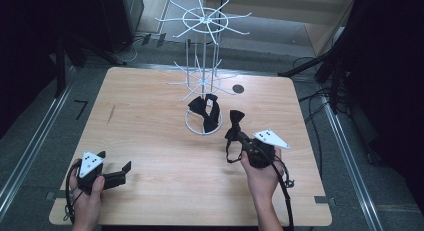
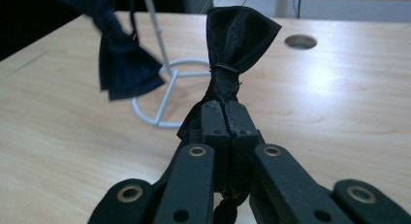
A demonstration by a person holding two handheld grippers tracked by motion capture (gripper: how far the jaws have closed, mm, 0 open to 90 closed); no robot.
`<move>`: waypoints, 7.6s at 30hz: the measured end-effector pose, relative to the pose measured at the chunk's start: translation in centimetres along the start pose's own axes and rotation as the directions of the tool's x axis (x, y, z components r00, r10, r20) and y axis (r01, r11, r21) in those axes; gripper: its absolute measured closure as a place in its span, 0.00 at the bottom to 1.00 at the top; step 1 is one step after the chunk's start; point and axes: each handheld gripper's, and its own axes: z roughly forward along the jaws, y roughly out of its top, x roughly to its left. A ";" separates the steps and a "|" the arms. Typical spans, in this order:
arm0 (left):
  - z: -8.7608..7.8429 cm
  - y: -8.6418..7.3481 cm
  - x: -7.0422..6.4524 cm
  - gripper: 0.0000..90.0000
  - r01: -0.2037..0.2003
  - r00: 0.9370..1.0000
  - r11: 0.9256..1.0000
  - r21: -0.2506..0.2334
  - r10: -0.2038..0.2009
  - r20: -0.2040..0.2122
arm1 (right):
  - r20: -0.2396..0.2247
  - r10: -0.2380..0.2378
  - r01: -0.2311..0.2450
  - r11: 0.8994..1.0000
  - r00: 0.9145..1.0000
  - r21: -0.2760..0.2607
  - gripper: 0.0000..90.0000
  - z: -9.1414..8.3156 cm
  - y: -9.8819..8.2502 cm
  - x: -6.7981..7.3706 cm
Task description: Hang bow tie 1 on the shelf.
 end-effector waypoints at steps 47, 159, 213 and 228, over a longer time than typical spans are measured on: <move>0.0 0.0 0.1 0.05 0.004 1.000 1.000 -0.002 -0.004 0.004 | 0.041 -0.030 0.038 0.977 0.999 -0.210 1.00 -0.3 9.2 2.5; -0.1 -0.1 -0.1 0.05 -0.003 1.000 1.000 -0.001 0.003 0.002 | 0.078 0.018 -0.015 0.999 0.997 -0.035 0.00 -7.7 -8.4 -12.8; 0.0 0.0 -0.1 0.05 0.005 1.000 1.000 0.007 -0.005 0.001 | 0.173 0.018 -0.025 0.999 0.985 0.033 0.00 -12.3 -11.5 -16.6; 0.0 0.0 -0.1 0.05 0.005 1.000 1.000 0.004 -0.005 0.005 | 0.112 -0.047 0.027 0.984 0.993 0.177 0.00 -8.3 -10.3 -13.0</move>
